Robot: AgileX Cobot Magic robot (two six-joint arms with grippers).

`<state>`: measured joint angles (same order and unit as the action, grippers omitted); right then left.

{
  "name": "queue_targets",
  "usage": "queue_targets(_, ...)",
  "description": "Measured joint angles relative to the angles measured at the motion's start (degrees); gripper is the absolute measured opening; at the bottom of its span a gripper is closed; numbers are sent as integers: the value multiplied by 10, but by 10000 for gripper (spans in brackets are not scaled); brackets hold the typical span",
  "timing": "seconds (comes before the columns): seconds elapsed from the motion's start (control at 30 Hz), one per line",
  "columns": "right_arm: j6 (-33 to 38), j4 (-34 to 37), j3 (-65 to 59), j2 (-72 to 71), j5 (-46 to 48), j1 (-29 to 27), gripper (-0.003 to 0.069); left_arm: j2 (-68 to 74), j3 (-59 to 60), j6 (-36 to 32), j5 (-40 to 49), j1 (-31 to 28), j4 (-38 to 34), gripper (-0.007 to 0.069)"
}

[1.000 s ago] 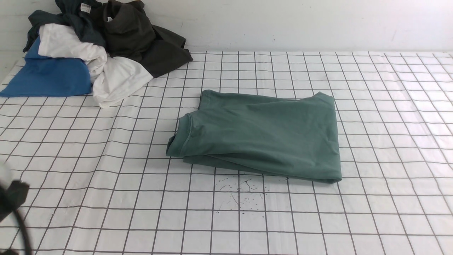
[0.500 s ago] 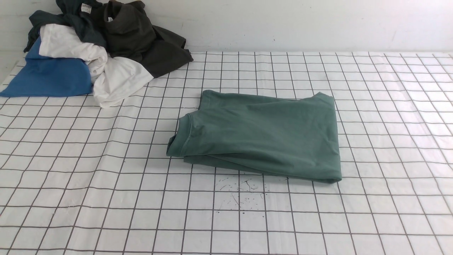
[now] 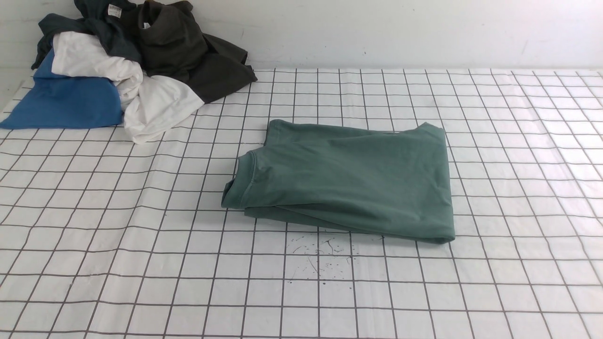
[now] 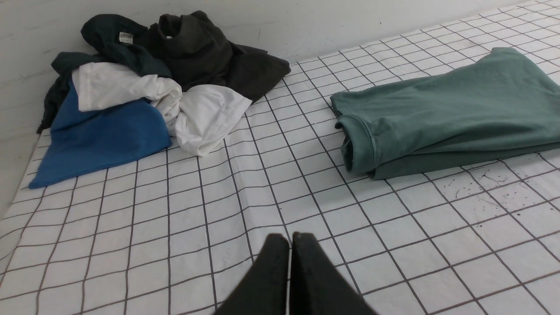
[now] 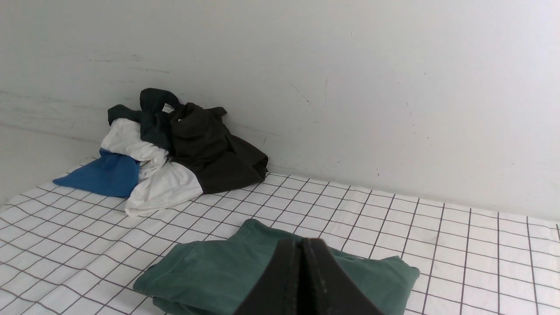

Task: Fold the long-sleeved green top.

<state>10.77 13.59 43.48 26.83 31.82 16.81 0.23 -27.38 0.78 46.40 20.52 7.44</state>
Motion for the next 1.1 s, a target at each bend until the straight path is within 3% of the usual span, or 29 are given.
queue_targets(0.53,1,-23,-61,-40,-28,-12,-15,0,0,0,0,0,0,-7)
queue_targets(0.7,-33,-95,-205,-121,-114,-78,-15,0,0,0,0,0,0,-7)
queue_targets(0.83,-111,-160,-336,-201,-166,-144,-15,0,0,0,0,0,0,-7)
queue_targets(1.1,-167,-184,-450,-274,-148,-213,-15,0,0,0,-1,0,0,-7)
